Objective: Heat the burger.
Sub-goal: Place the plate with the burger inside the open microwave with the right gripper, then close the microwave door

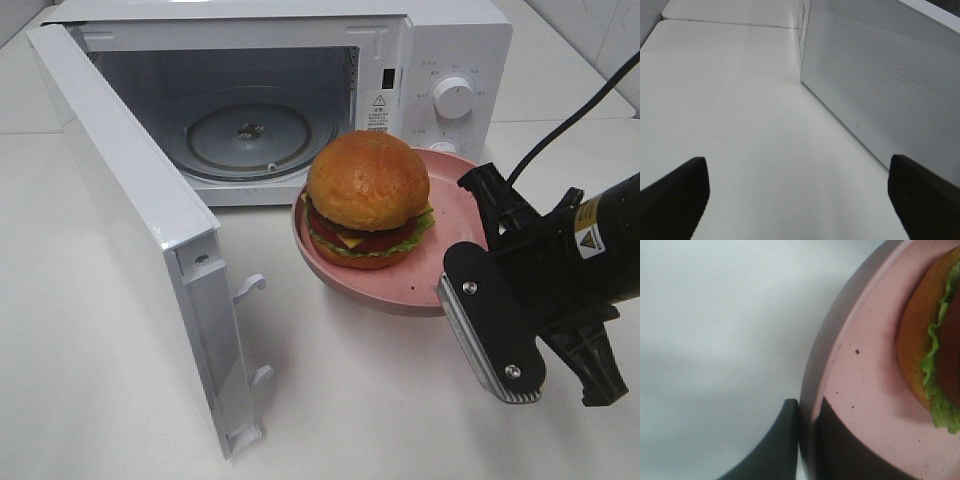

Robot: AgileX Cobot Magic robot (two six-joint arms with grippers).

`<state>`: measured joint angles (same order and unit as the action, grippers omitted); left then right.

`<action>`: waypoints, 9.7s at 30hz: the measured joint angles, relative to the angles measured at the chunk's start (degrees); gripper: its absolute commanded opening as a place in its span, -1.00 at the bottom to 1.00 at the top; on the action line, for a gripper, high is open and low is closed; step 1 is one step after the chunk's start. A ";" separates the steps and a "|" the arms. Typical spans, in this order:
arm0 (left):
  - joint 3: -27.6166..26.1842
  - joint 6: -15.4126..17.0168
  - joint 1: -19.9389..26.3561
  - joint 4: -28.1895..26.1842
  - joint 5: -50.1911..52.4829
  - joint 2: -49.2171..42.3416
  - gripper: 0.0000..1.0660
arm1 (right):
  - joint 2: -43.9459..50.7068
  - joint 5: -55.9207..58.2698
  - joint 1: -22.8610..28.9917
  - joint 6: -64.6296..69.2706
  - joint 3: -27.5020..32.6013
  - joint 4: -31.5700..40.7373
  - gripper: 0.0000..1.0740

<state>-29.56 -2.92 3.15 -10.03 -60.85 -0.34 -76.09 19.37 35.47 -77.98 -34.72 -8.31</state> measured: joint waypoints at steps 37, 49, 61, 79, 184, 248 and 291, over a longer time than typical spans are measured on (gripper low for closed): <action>0.00 0.00 0.00 0.00 0.00 0.00 0.66 | -10.83 -11.92 0.57 -13.52 -6.59 7.33 -1.00; 0.00 0.00 0.00 0.00 0.00 0.00 0.66 | -16.67 -11.92 1.89 -13.52 -11.69 7.16 -1.00; 0.00 0.00 0.00 0.00 0.00 0.00 0.66 | -21.08 -11.86 1.89 -13.52 -16.56 7.16 -1.00; 0.00 0.00 0.00 0.00 0.00 0.00 0.66 | -29.56 -11.34 1.89 -13.52 -26.01 7.85 -1.00; 0.00 0.00 0.00 0.00 0.00 0.00 0.66 | -37.07 -5.67 0.17 9.57 -38.45 -2.81 0.28; 0.00 0.00 0.00 0.00 0.00 0.00 0.66 | 4.87 39.08 -0.80 76.32 -21.08 -3.21 0.42; 0.00 0.00 0.00 0.00 0.00 0.00 0.66 | 65.83 38.73 -24.41 84.11 5.04 -2.81 0.42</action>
<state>-29.56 -2.92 3.15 -10.03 -60.85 -0.34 -10.26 58.10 11.06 6.13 -29.68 -11.12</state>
